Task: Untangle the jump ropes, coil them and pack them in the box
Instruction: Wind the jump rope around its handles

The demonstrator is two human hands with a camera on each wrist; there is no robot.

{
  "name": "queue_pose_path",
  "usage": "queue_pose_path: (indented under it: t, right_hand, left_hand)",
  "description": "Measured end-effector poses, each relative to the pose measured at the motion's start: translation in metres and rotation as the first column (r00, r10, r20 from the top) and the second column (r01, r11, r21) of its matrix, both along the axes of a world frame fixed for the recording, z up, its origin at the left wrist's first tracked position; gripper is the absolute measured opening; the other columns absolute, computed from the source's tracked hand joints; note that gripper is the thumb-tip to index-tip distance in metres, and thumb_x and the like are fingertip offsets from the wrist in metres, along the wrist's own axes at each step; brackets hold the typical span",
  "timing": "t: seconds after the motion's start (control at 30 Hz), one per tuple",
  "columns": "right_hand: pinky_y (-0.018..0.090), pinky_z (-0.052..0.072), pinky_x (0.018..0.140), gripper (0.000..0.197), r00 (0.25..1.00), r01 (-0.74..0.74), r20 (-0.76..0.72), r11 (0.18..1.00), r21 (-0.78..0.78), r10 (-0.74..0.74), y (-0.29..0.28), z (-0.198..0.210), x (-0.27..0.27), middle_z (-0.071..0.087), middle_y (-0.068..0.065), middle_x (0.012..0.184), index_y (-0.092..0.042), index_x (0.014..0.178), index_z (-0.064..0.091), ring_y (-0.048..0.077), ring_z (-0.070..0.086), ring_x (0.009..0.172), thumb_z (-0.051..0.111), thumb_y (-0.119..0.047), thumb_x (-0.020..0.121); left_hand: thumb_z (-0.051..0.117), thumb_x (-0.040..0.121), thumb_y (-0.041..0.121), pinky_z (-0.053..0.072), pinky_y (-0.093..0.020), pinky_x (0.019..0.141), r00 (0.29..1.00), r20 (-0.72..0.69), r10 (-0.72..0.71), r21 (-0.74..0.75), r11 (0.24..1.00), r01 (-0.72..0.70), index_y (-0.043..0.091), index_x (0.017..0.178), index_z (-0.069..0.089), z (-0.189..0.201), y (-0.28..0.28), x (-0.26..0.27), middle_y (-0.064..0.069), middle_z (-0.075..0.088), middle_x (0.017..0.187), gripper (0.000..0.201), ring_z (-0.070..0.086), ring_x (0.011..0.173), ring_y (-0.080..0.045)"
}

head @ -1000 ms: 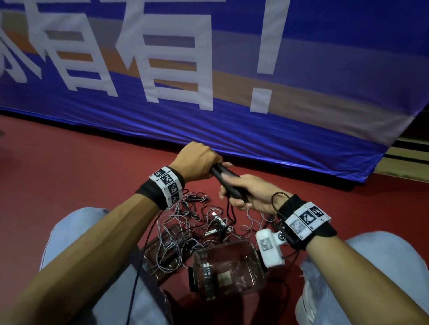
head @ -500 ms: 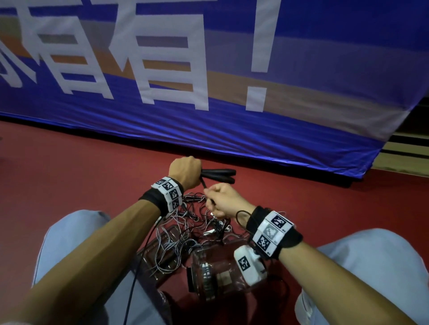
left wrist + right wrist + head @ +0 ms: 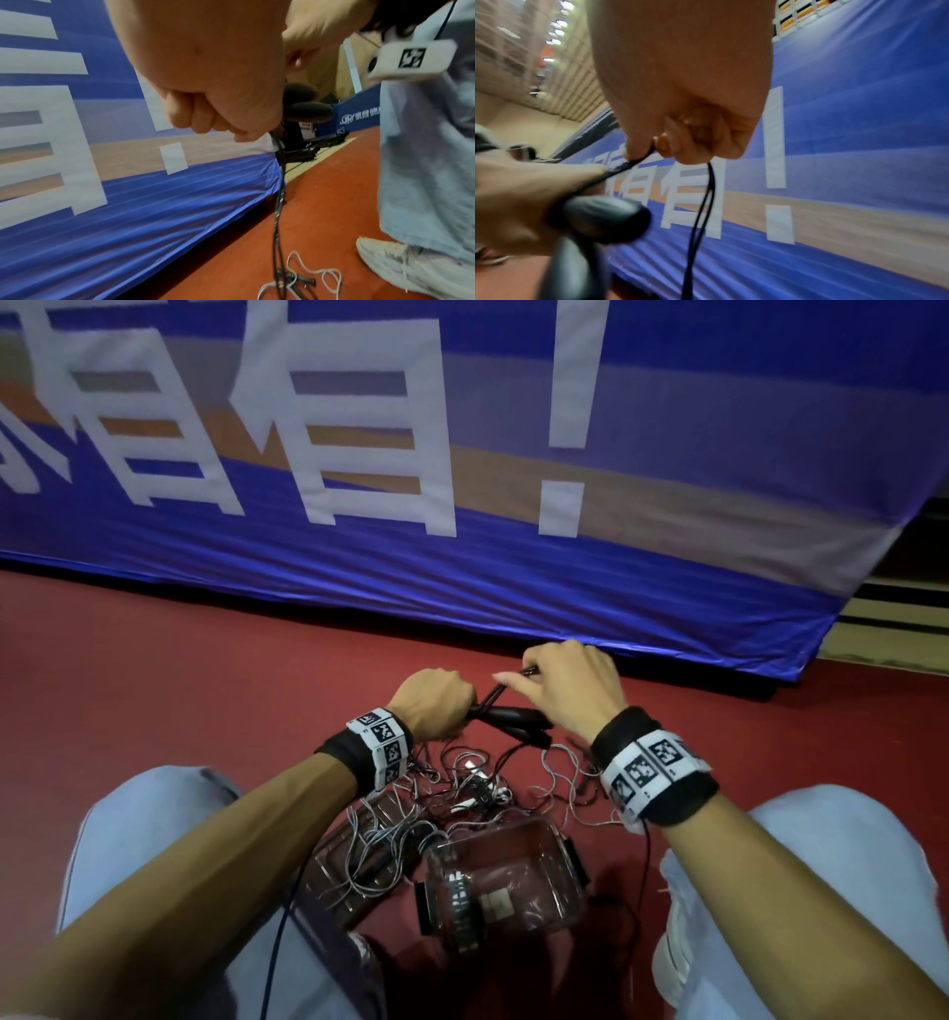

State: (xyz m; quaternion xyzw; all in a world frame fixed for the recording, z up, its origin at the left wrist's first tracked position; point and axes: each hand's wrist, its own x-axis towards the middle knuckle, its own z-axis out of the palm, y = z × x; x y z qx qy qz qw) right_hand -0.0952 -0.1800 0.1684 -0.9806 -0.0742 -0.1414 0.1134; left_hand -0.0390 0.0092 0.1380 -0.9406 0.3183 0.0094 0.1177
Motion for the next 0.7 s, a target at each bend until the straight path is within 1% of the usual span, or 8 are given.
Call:
queue_pose_path:
  t: [0.2,0.37,0.43,0.53,0.6,0.63,0.67,0.7]
  right_hand:
    - [0.034,0.035,0.054,0.062,0.990,-0.070,-0.085,0.920,0.385,0.111,-0.042,0.007,0.013,0.050,0.005,0.054,-0.021,0.061,0.059,0.020,0.042,0.051,0.061,-0.080,0.081]
    - [0.031,0.033,0.057,0.079,0.953,-0.077,-0.192,0.800,0.595,0.234,-0.044,0.007,0.019,0.043,0.002,0.056,-0.004,0.071,0.068,0.013,0.039,0.054,0.059,-0.082,0.078]
    - [0.028,0.031,0.052,0.084,0.940,-0.062,-0.188,0.686,0.725,0.284,-0.038,0.006,0.020,0.041,0.003,0.056,0.007,0.071,0.065,0.013,0.037,0.052,0.061,-0.077,0.079]
    - [0.021,0.029,0.045,0.046,0.957,-0.011,-0.167,0.606,0.795,0.237,-0.026,-0.005,0.022,0.046,-0.008,0.045,-0.017,0.060,0.058,0.006,0.039,0.040,0.063,-0.049,0.092]
    - [0.008,0.037,0.058,0.027,0.935,0.097,-0.295,0.658,0.747,0.198,-0.015,-0.018,0.023,0.059,-0.033,0.055,-0.039,0.080,0.052,-0.012,0.055,0.053,0.058,-0.028,0.104]
    - [0.004,0.041,0.064,0.029,0.913,0.161,-0.360,0.643,0.749,0.192,-0.008,-0.022,0.019,0.054,-0.046,0.058,-0.042,0.085,0.048,-0.022,0.054,0.060,0.053,-0.022,0.107]
    - [0.006,0.043,0.062,0.030,0.907,0.198,-0.379,0.606,0.770,0.185,0.000,-0.023,0.014,0.055,-0.042,0.055,-0.039,0.083,0.049,-0.018,0.055,0.056,0.050,-0.022,0.108]
    - [0.011,0.041,0.056,0.033,0.918,0.211,-0.361,0.572,0.792,0.162,0.009,-0.020,0.007,0.057,-0.026,0.049,-0.032,0.075,0.051,-0.006,0.053,0.046,0.048,-0.027,0.108]
  left_hand:
    - [0.049,0.097,0.027,0.051,-0.036,0.067,0.988,0.094,-0.125,-0.072,0.989,0.132,0.020,0.090,0.064,0.029,-0.015,-0.013,-0.003,0.065,0.073,0.018,0.065,0.068,-0.032]
    - [0.059,0.091,0.027,0.052,-0.039,0.068,0.982,0.135,-0.129,-0.256,0.953,0.161,0.016,0.088,0.065,0.057,-0.026,-0.025,-0.005,0.069,0.080,0.013,0.064,0.069,-0.032]
    - [0.061,0.088,0.026,0.053,-0.042,0.064,0.981,0.163,-0.108,-0.348,0.924,0.159,0.015,0.082,0.064,0.064,-0.028,-0.030,-0.007,0.068,0.074,0.013,0.063,0.065,-0.036]
    - [0.063,0.085,0.025,0.047,-0.039,0.054,0.967,0.249,-0.059,-0.439,0.883,0.167,0.016,0.076,0.063,0.068,-0.024,-0.027,-0.011,0.065,0.065,0.013,0.060,0.059,-0.040]
    - [0.061,0.090,0.028,0.043,-0.037,0.054,0.951,0.308,-0.023,-0.451,0.876,0.167,0.017,0.076,0.063,0.070,-0.020,-0.022,-0.010,0.064,0.063,0.017,0.060,0.057,-0.040]
    - [0.059,0.094,0.031,0.044,-0.037,0.054,0.946,0.325,-0.009,-0.463,0.871,0.167,0.017,0.076,0.062,0.071,-0.017,-0.019,-0.009,0.063,0.062,0.023,0.060,0.056,-0.040]
    - [0.055,0.098,0.034,0.047,-0.037,0.054,0.942,0.335,0.002,-0.470,0.867,0.165,0.017,0.076,0.062,0.071,-0.015,-0.016,-0.009,0.063,0.061,0.029,0.059,0.054,-0.039]
    - [0.052,0.101,0.037,0.049,-0.038,0.055,0.940,0.341,0.014,-0.465,0.872,0.155,0.016,0.076,0.063,0.072,-0.012,-0.014,-0.008,0.063,0.061,0.034,0.059,0.054,-0.038]
